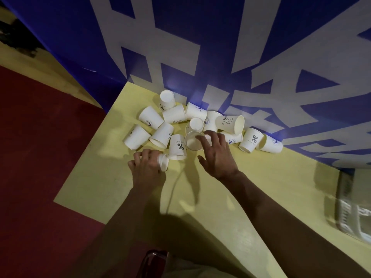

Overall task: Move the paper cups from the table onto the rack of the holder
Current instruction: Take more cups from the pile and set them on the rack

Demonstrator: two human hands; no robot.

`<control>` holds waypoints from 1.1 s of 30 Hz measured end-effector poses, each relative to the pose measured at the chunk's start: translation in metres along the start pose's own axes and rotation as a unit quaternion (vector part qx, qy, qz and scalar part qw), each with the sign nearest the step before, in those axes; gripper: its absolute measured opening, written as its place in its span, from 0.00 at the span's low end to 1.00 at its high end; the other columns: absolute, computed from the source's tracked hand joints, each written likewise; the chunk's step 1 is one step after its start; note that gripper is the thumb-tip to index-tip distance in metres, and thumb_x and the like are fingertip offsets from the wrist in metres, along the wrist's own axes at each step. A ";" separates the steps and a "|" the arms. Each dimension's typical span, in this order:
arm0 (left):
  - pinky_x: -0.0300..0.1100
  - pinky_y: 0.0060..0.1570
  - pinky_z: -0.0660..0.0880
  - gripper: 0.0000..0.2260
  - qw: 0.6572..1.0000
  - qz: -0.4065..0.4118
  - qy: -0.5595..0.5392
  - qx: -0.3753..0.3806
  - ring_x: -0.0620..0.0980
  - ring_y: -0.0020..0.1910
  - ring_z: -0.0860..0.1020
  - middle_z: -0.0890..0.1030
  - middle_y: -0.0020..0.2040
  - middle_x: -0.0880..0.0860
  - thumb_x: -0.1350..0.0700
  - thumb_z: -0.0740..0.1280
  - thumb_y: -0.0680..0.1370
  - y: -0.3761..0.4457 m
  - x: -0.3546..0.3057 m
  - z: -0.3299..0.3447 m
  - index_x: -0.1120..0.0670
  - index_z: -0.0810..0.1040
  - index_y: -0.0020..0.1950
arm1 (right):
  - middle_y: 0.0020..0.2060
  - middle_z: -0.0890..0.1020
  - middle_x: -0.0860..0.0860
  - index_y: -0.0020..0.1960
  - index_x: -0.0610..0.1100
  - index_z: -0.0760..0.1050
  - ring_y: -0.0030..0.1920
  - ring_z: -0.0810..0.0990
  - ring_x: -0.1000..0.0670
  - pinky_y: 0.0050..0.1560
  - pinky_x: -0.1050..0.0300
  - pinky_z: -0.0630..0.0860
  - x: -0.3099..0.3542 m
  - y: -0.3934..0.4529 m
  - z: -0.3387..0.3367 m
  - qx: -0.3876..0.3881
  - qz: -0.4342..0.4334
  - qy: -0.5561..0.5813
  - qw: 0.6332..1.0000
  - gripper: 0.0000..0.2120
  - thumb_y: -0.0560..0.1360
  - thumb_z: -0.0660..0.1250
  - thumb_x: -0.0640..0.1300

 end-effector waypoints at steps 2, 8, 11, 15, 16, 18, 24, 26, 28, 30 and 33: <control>0.51 0.48 0.64 0.22 0.999 -0.014 0.009 0.031 0.58 0.56 0.72 0.77 0.55 0.52 0.54 0.74 0.66 -0.001 0.003 0.003 0.51 0.77 0.59 | 0.73 0.66 0.40 0.77 0.47 0.64 0.67 0.67 0.37 0.61 0.39 0.73 0.000 0.010 0.005 0.014 0.004 -0.033 0.999 0.36 0.73 0.74 0.49; 0.52 0.47 0.66 0.27 0.999 0.001 -0.035 0.008 0.58 0.51 0.77 0.79 0.52 0.54 0.50 0.80 0.64 -0.019 0.002 0.001 0.55 0.77 0.60 | 0.75 0.61 0.41 0.79 0.56 0.58 0.69 0.67 0.38 0.65 0.35 0.68 0.001 0.029 0.023 0.051 0.003 -0.101 0.994 0.40 0.73 0.74 0.54; 0.51 0.47 0.67 0.27 0.999 0.002 -0.047 -0.010 0.54 0.48 0.78 0.79 0.51 0.51 0.48 0.80 0.64 -0.029 0.000 -0.002 0.54 0.76 0.59 | 0.76 0.59 0.42 0.80 0.58 0.55 0.71 0.65 0.38 0.69 0.32 0.64 0.002 0.035 0.031 0.066 0.000 -0.110 0.992 0.40 0.74 0.73 0.55; 0.51 0.48 0.67 0.27 0.995 -0.009 -0.095 0.008 0.52 0.46 0.78 0.77 0.50 0.48 0.45 0.77 0.66 -0.037 -0.001 0.000 0.51 0.73 0.60 | 0.76 0.58 0.43 0.80 0.58 0.56 0.72 0.63 0.39 0.72 0.30 0.60 0.005 0.041 0.034 0.070 -0.002 -0.119 0.990 0.37 0.76 0.70 0.55; 0.51 0.49 0.68 0.27 0.994 -0.010 -0.112 0.014 0.51 0.46 0.78 0.77 0.50 0.47 0.44 0.77 0.67 -0.039 -0.001 0.000 0.51 0.72 0.60 | 0.76 0.59 0.42 0.80 0.58 0.56 0.73 0.63 0.40 0.72 0.29 0.59 0.006 0.042 0.033 0.068 -0.005 -0.119 0.991 0.36 0.76 0.69 0.54; 0.51 0.50 0.69 0.27 0.989 -0.015 -0.144 0.028 0.51 0.46 0.79 0.77 0.50 0.46 0.43 0.75 0.68 -0.041 -0.003 0.001 0.50 0.69 0.62 | 0.76 0.59 0.41 0.79 0.55 0.59 0.74 0.62 0.40 0.74 0.27 0.57 0.008 0.044 0.032 0.067 -0.010 -0.112 0.991 0.33 0.78 0.68 0.53; 0.50 0.50 0.69 0.30 0.986 -0.015 -0.162 0.032 0.53 0.49 0.79 0.77 0.53 0.48 0.43 0.75 0.69 -0.043 -0.012 -0.003 0.50 0.68 0.66 | 0.77 0.57 0.41 0.79 0.51 0.58 0.75 0.62 0.42 0.75 0.27 0.55 0.011 0.043 0.033 0.082 -0.031 -0.111 0.990 0.31 0.80 0.66 0.52; 0.50 0.49 0.72 0.30 0.984 -0.008 -0.178 0.029 0.54 0.49 0.79 0.77 0.54 0.48 0.44 0.76 0.68 -0.043 -0.017 -0.006 0.50 0.67 0.66 | 0.77 0.57 0.41 0.79 0.51 0.58 0.75 0.63 0.42 0.75 0.29 0.56 0.011 0.040 0.030 0.076 -0.039 -0.113 0.990 0.33 0.79 0.68 0.53; 0.53 0.45 0.78 0.31 0.978 0.002 -0.204 0.029 0.55 0.47 0.80 0.77 0.55 0.49 0.46 0.77 0.68 -0.043 -0.022 -0.011 0.49 0.67 0.65 | 0.77 0.59 0.41 0.79 0.50 0.60 0.74 0.64 0.41 0.74 0.31 0.57 0.012 0.036 0.022 0.055 -0.039 -0.101 0.993 0.34 0.78 0.69 0.54; 0.52 0.43 0.80 0.32 0.974 0.008 -0.224 0.036 0.56 0.47 0.81 0.77 0.56 0.49 0.46 0.78 0.67 -0.043 -0.028 -0.014 0.50 0.67 0.65 | 0.76 0.61 0.40 0.79 0.49 0.62 0.73 0.65 0.40 0.73 0.31 0.58 0.012 0.027 0.010 0.027 -0.037 -0.075 0.996 0.33 0.77 0.70 0.53; 0.53 0.44 0.80 0.31 0.969 0.016 -0.244 0.043 0.56 0.50 0.81 0.77 0.58 0.48 0.46 0.77 0.68 -0.046 -0.041 -0.021 0.49 0.68 0.67 | 0.75 0.63 0.40 0.78 0.48 0.64 0.72 0.67 0.39 0.70 0.31 0.62 0.010 0.002 -0.004 0.005 -0.032 -0.037 0.999 0.35 0.75 0.73 0.52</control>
Point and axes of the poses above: each hand's wrist, its own y-axis towards the middle knuckle, its own z-axis out of the palm, x = y × z, the point moved 8 cm from there along y, towards the middle knuckle
